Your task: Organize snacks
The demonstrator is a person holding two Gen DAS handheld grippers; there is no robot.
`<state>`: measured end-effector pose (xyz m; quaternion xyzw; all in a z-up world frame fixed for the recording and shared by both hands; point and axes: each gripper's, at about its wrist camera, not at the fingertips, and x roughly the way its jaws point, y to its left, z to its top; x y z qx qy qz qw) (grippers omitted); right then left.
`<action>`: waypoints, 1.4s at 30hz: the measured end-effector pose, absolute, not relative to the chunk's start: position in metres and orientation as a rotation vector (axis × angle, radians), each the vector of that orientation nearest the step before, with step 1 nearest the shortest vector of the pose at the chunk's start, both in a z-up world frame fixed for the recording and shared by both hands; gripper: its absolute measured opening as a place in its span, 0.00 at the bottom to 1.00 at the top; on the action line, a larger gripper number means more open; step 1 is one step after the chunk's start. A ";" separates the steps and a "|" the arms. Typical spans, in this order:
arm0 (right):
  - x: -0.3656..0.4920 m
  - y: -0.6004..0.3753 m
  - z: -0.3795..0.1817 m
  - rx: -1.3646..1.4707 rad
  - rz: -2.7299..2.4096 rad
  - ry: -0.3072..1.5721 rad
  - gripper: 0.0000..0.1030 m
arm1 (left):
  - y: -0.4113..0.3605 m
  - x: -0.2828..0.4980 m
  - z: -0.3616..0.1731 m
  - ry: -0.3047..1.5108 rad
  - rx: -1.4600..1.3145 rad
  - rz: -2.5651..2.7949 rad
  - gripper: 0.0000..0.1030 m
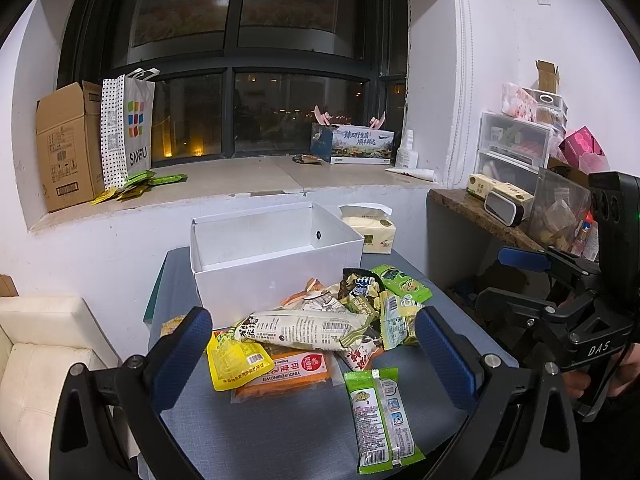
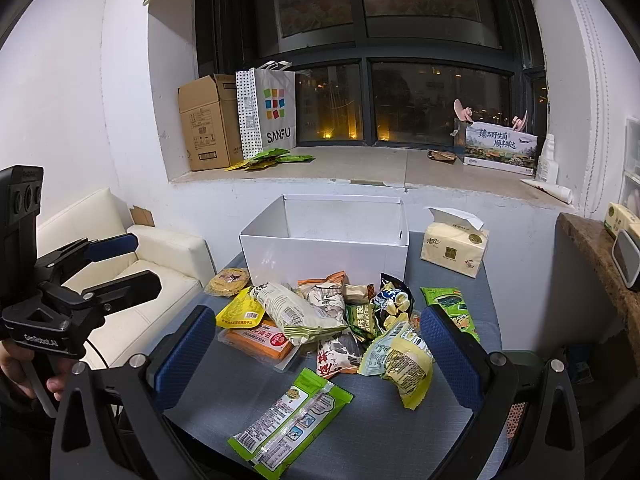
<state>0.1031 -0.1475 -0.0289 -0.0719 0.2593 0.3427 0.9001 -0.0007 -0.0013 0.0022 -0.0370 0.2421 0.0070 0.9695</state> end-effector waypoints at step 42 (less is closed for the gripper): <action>0.111 -0.153 -0.033 -0.135 0.680 0.555 1.00 | -0.001 0.000 -0.001 0.488 -0.071 0.010 1.00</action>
